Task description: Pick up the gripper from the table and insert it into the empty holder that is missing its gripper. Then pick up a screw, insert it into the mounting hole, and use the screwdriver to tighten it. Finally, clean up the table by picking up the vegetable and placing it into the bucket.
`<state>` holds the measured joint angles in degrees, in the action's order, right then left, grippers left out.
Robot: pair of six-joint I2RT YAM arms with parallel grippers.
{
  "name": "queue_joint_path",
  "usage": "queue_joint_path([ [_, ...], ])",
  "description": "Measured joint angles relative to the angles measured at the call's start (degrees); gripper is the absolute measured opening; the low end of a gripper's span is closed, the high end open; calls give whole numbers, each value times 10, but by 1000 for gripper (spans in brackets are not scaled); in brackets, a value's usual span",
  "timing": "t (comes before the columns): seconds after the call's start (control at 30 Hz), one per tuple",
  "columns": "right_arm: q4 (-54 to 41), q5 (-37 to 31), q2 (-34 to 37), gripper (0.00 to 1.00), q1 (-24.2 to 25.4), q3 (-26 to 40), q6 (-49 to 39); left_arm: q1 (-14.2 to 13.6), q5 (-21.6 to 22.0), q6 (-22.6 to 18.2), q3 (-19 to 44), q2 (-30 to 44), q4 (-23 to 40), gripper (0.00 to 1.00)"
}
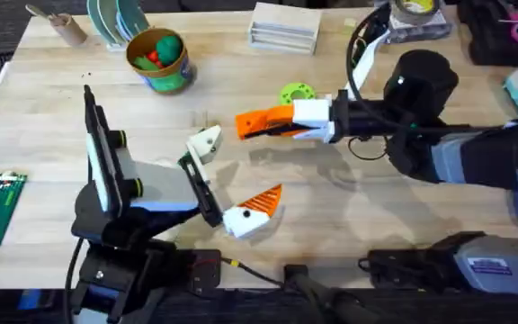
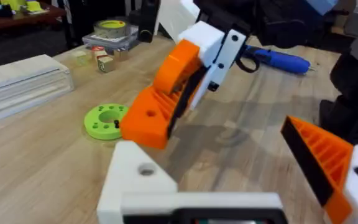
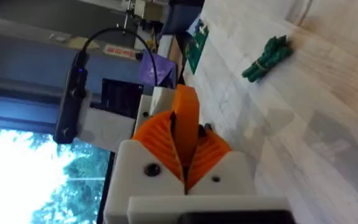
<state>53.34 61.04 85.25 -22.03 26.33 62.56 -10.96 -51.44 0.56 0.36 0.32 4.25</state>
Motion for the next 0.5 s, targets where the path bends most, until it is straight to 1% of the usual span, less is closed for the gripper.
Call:
queue_joint_path([
  [0.17,0,18,0,10,-25,0,-5,0,0,1,0,0,0,993],
  [0.37,2,16,0,10,-58,0,-9,0,0,2,0,0,0,993],
  [0.5,2,3,0,10,-71,0,-9,0,0,2,0,0,0,993],
])
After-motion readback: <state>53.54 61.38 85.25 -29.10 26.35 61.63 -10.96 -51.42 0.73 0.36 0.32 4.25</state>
